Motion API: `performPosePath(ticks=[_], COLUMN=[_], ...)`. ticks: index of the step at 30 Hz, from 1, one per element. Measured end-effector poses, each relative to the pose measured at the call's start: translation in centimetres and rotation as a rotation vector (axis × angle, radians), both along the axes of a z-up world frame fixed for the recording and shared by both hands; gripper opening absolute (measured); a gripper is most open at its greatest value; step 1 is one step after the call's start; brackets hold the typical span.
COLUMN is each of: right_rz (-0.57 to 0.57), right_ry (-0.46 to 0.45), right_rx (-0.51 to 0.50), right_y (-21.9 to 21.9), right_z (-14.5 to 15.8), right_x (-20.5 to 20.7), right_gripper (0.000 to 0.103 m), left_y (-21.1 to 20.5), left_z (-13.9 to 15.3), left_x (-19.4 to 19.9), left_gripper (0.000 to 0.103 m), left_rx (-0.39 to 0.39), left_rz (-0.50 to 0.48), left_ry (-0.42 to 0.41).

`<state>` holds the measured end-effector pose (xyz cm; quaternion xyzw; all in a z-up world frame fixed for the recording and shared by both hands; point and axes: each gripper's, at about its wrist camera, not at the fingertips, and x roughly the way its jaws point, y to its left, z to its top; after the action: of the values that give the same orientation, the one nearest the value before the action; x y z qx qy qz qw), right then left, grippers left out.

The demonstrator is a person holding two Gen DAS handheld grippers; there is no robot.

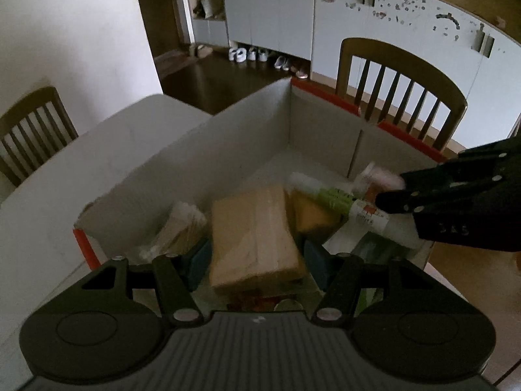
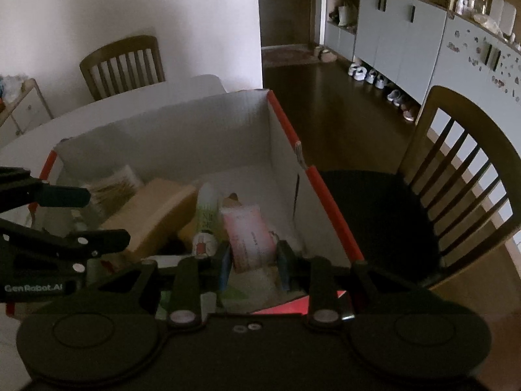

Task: Organize objects
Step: 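Open both tools to release the dispenser and pink box in the box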

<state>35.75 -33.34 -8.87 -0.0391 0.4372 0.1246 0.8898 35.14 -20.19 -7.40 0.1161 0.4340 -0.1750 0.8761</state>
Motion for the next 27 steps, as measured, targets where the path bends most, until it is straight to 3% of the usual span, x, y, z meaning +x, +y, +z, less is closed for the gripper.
performPosePath(ticks=[12,27], right_rz=[0.005,0.061], right_ry=[-0.007,-0.049], right_rx=[0.019,0.075], right_y=[-0.7,-0.7], right_z=[0.6,2.9], right_x=[-0.5,-3.6], right_gripper=[0.037,0.043], left_y=[0.9,2.6], left_z=[-0.7,2.0], left_x=[-0.6,-3.2], left_gripper=[0.063,0.066], left_rx=[-0.035,-0.119], left_rz=[0.041,0.079], left_ry=[0.022,-0.042])
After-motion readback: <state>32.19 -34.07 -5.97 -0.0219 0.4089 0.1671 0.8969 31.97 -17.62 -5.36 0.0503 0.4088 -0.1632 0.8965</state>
